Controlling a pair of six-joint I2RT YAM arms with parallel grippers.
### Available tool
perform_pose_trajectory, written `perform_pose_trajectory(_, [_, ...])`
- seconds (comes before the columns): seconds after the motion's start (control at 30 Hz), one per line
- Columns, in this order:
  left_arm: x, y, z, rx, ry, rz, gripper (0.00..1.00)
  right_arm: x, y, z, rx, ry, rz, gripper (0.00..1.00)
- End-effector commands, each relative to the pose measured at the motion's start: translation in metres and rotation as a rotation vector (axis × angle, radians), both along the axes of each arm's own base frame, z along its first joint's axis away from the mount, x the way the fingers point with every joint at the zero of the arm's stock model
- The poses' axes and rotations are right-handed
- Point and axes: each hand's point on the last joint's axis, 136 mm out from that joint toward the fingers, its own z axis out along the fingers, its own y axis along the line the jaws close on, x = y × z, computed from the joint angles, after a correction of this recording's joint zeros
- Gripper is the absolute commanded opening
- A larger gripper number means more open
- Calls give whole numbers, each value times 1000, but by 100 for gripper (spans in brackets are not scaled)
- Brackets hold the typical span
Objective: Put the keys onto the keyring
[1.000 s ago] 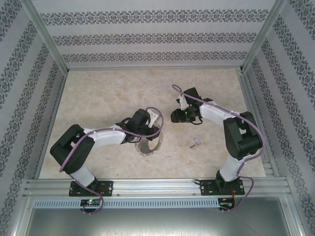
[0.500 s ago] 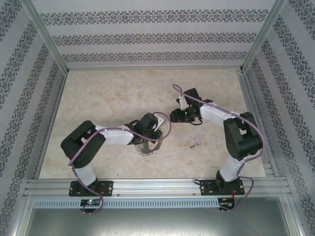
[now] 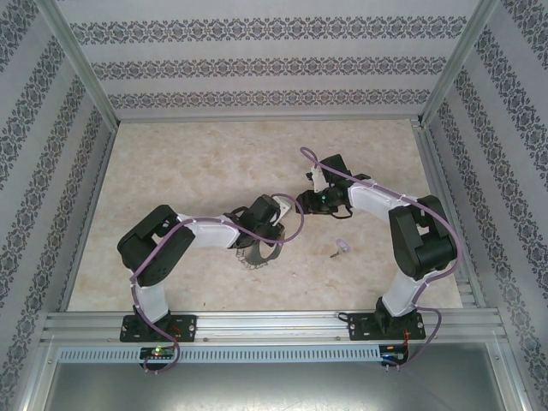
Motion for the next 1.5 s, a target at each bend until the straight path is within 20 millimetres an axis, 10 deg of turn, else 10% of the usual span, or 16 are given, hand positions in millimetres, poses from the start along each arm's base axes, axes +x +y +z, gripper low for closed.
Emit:
perform_pose_trajectory(0.0, [6,-6,2,18,-43,-21,10,0,-1,7,29,-8,-9,50])
perform_pose_trajectory(0.6, [-14,-4,65,-186,22,-152,0,-3,-1,25,85,-61,-17,50])
perform_pose_trajectory(0.67, [-11,2,61,-153,33,-127,0,-4,-1,24,91,-60,-21,50])
perform_pose_trajectory(0.83, [-19,-4,43,-142,102,-154,39,-7,-2,23,96,-55,-27,50])
perform_pose_trajectory(1.47, [22,-2,13,-47,-34,-3,42,-3,0,22,102,-53,-25,51])
